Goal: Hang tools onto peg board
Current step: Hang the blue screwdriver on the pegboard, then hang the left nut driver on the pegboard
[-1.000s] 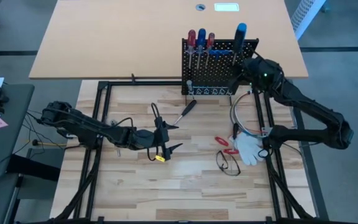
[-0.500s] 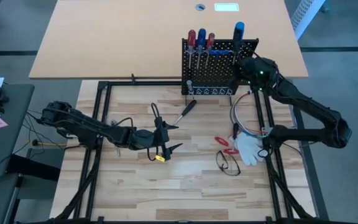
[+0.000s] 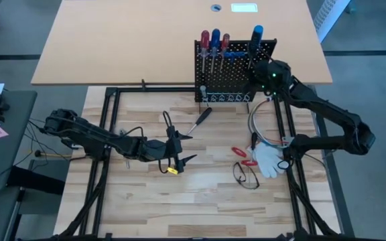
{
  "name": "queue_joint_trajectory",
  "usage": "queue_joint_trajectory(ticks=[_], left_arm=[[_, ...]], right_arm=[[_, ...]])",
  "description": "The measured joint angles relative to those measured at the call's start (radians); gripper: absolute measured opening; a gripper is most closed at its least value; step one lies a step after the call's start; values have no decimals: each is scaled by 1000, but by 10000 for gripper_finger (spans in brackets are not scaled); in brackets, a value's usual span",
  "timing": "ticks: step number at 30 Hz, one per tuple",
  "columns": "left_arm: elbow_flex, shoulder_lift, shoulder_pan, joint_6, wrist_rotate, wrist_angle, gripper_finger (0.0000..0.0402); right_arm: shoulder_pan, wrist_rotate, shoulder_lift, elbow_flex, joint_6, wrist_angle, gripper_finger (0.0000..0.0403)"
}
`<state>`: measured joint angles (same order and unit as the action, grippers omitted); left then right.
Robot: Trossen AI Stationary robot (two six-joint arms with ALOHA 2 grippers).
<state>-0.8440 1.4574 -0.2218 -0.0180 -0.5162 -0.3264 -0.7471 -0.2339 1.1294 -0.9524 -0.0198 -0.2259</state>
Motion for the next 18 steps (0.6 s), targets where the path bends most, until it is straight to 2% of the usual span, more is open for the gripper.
queue_joint_trajectory(ticks=[5,13,18], left_arm=[[0,0,0,4,0,0,342],[0,0,-2,4,0,0,342],[0,0,-2,7,0,4,342]], right_arm=[[2,5,1,6,-16,-84,65],[14,-5,-16,6,-77,-234,164],[36,-6,-54,16,-87,-267,198]])
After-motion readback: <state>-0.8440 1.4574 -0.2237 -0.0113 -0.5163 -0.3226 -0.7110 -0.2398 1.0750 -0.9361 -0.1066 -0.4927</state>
